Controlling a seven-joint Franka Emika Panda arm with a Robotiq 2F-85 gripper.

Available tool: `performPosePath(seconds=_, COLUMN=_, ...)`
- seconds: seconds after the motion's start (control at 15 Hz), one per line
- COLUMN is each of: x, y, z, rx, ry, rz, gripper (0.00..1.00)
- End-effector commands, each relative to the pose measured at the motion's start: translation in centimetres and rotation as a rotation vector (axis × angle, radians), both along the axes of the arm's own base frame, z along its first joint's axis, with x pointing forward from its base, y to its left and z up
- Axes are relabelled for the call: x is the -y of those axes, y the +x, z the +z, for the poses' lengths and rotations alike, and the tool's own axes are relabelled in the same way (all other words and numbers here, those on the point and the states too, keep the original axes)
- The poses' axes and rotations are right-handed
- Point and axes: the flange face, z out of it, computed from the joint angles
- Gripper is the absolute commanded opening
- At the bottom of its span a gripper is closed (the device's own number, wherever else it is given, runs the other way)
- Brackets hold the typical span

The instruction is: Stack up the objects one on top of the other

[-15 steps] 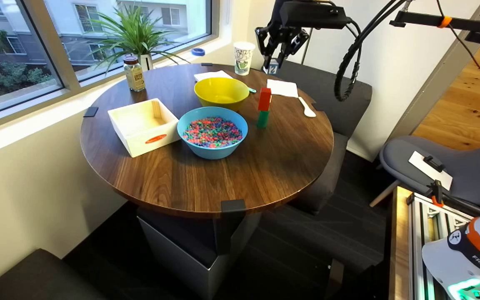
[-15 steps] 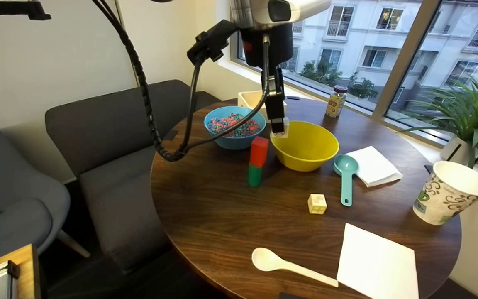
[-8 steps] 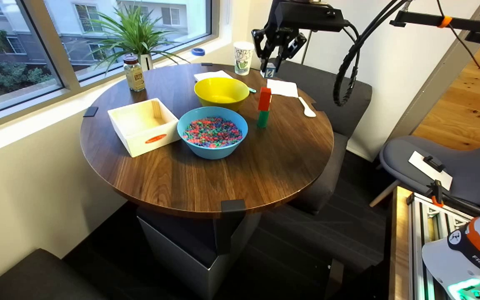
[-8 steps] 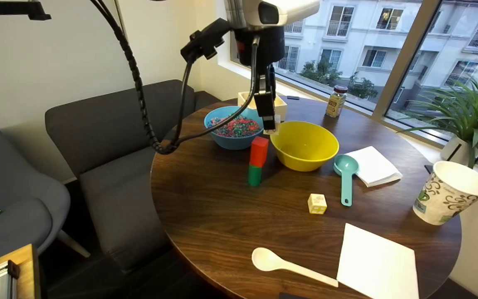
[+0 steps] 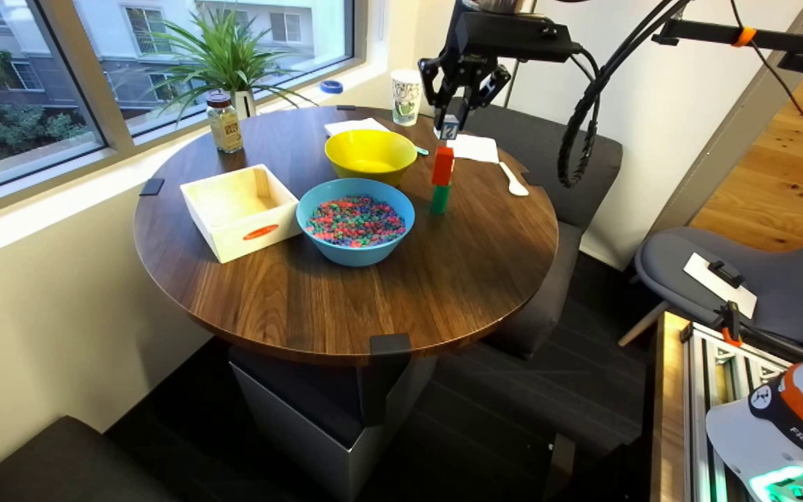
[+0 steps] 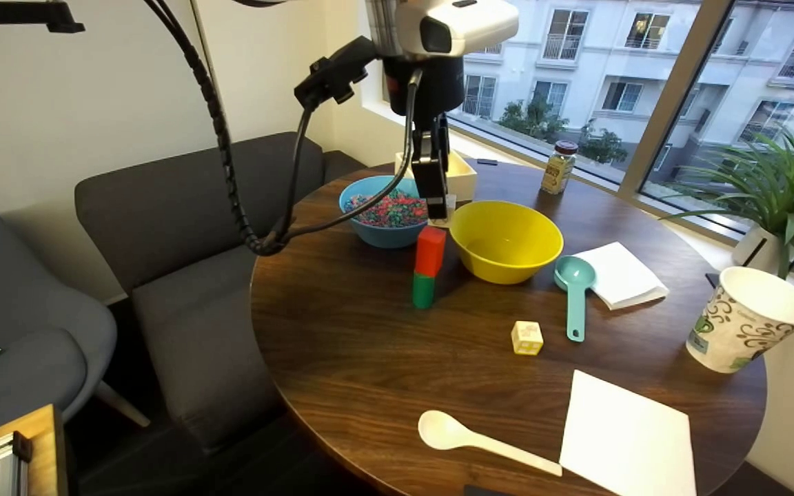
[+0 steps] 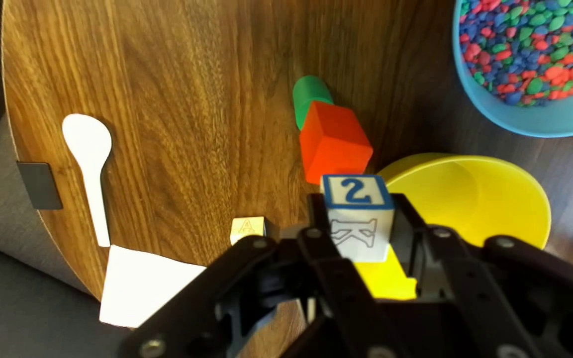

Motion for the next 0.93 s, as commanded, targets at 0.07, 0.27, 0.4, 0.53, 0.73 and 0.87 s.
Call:
performPosePath(seconds=0.07, x=-0.52, y=-0.33, z=-0.92, rx=-0.030, ry=0.016, rz=-0.021, gripper=0.09)
performPosePath(seconds=0.27, x=-0.46, y=-0.22, z=-1.22, rx=-0.036, ry=0.025, rz=-0.019, gripper=0.09)
performPosePath(seconds=0.4, x=-0.50, y=-0.23, z=-1.36, rx=-0.041, ry=0.026, rz=-0.017, gripper=0.09)
performPosePath(seconds=0.53, x=-0.52, y=-0.25, z=-1.43, rx=-0.048, ry=0.024, rz=-0.016, gripper=0.09)
performPosePath(seconds=0.73, x=-0.54, y=-0.33, z=-1.51, rx=-0.058, ry=0.020, rz=-0.015, gripper=0.09)
performPosePath(seconds=0.87, x=-0.59, y=-0.35, z=-1.55, rx=-0.062, ry=0.022, rz=-0.015, gripper=0.09)
